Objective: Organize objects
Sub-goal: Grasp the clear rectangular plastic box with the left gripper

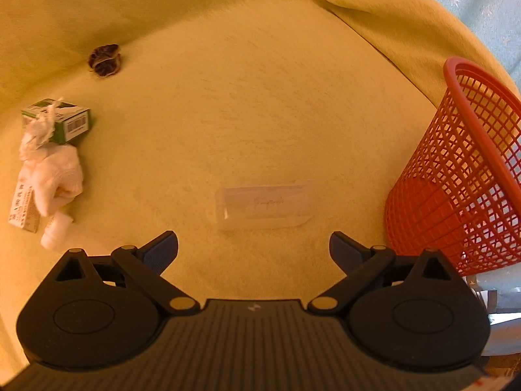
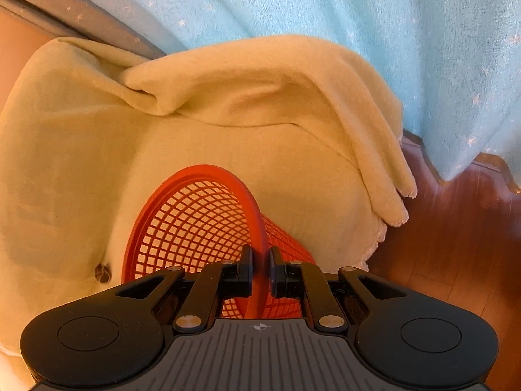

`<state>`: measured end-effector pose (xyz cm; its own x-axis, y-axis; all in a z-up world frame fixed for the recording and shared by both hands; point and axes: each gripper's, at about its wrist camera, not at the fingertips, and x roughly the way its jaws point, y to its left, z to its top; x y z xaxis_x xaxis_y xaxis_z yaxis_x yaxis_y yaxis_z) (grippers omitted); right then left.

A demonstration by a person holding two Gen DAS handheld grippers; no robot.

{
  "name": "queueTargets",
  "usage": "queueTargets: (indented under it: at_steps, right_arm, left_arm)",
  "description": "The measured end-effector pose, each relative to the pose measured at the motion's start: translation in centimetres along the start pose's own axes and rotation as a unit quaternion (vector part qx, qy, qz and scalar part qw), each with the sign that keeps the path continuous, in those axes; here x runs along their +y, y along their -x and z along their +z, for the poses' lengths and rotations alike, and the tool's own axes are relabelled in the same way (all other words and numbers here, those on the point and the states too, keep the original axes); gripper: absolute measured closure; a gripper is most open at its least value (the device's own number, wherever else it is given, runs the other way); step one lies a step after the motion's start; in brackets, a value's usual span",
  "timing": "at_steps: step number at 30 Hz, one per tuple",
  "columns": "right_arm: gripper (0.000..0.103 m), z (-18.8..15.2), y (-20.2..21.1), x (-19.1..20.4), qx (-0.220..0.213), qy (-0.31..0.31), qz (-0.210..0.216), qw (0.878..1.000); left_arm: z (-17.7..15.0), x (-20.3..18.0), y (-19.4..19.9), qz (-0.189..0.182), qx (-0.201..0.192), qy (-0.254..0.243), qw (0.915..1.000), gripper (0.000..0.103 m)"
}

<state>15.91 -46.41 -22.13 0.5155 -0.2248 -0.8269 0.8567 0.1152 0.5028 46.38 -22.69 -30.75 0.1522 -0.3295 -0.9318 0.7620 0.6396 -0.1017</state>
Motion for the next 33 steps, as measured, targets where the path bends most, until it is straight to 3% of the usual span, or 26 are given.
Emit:
queueTargets:
  at_steps: [4,12,14,16,21,28,33]
  right_arm:
    - [0.097,0.3,0.0,0.2,-0.01,0.01,-0.007,1.0]
    - [0.097,0.0,-0.1,0.5,-0.009,0.027,-0.017,0.999]
    - [0.097,-0.2,-0.1,0.9,-0.005,0.044,-0.021,0.999]
    - [0.097,-0.3,-0.1,1.4,-0.003,0.059,-0.029,0.998]
    - [0.097,-0.7,-0.4,2.5,0.009,0.084,-0.057,0.995]
    - [0.097,-2.3,-1.2,5.7,0.031,0.182,-0.132,0.974]
    - [0.097,-3.2,-1.8,7.6,0.048,0.214,-0.166,0.962]
  left_arm:
    - [0.7,-0.2,-1.8,-0.009,0.011,0.007,0.9999,0.005]
    - [2.0,-0.4,-5.2,0.012,0.031,0.018,0.9993,0.005]
    - [2.1,-0.2,-5.7,0.01,0.03,0.023,0.9993,0.008]
    - [2.3,0.0,-5.9,0.004,0.027,0.026,0.9993,0.019]
    - [2.2,0.3,-5.7,0.005,0.01,0.009,0.9999,0.02]
    - [1.2,1.9,-3.3,0.018,0.001,-0.008,0.9998,0.02]
    - [1.0,3.3,0.1,0.019,-0.005,-0.009,0.9998,0.02]
